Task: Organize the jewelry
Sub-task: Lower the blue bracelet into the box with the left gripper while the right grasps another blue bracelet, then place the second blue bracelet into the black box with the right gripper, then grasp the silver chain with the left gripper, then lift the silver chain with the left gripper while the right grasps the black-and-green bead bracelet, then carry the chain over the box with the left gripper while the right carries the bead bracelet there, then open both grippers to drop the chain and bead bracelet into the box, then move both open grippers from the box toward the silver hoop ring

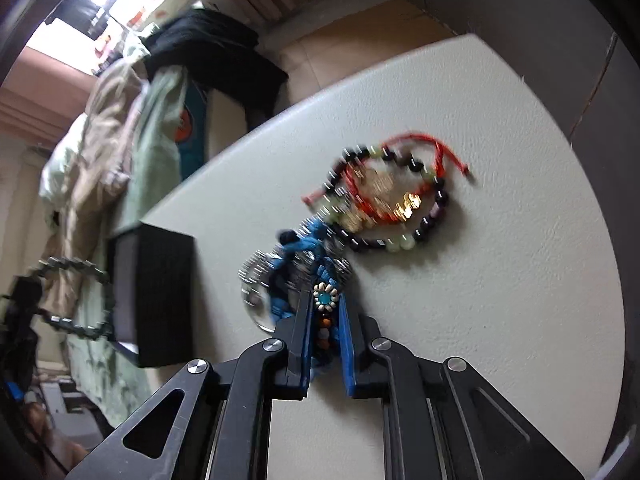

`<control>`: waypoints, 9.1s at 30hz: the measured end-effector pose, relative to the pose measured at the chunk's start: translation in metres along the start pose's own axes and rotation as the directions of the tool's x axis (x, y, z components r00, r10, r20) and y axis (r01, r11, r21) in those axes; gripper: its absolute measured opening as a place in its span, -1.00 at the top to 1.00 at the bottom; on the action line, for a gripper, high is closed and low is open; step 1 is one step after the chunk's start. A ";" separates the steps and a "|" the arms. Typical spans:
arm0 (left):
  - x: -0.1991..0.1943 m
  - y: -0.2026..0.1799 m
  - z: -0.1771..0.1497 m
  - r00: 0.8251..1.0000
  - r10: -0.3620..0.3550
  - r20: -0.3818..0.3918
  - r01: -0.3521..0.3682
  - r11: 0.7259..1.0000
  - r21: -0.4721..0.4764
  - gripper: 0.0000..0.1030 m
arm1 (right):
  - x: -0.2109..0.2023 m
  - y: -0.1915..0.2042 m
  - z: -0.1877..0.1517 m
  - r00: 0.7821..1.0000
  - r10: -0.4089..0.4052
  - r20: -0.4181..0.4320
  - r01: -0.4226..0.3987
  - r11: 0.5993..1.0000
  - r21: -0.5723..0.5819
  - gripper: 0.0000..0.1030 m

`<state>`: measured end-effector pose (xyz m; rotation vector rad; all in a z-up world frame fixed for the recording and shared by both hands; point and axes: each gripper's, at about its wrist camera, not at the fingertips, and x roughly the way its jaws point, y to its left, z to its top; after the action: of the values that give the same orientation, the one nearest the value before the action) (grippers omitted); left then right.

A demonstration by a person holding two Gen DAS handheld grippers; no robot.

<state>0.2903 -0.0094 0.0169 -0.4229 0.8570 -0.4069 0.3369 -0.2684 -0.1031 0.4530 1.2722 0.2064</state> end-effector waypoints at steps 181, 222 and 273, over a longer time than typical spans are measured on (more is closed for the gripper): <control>-0.126 -0.155 0.074 0.929 0.127 0.347 -0.244 0.917 0.316 0.97 | -0.085 -0.007 0.021 0.972 0.132 0.193 -0.098 0.979 -0.177 0.81; -0.042 -0.027 0.050 0.949 0.244 0.201 -0.273 0.953 0.131 0.97 | -0.077 0.096 -0.013 0.926 0.346 0.151 -0.283 0.901 -0.329 0.81; -0.012 0.025 0.009 0.981 0.168 0.096 -0.167 0.986 -0.023 -1.00 | -0.061 0.054 -0.002 0.968 0.200 0.150 -0.171 0.968 -0.183 -0.67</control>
<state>0.2941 0.0197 0.0172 -0.3775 0.7945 -0.2227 0.3226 -0.2435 -0.0266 0.4346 1.0373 0.4235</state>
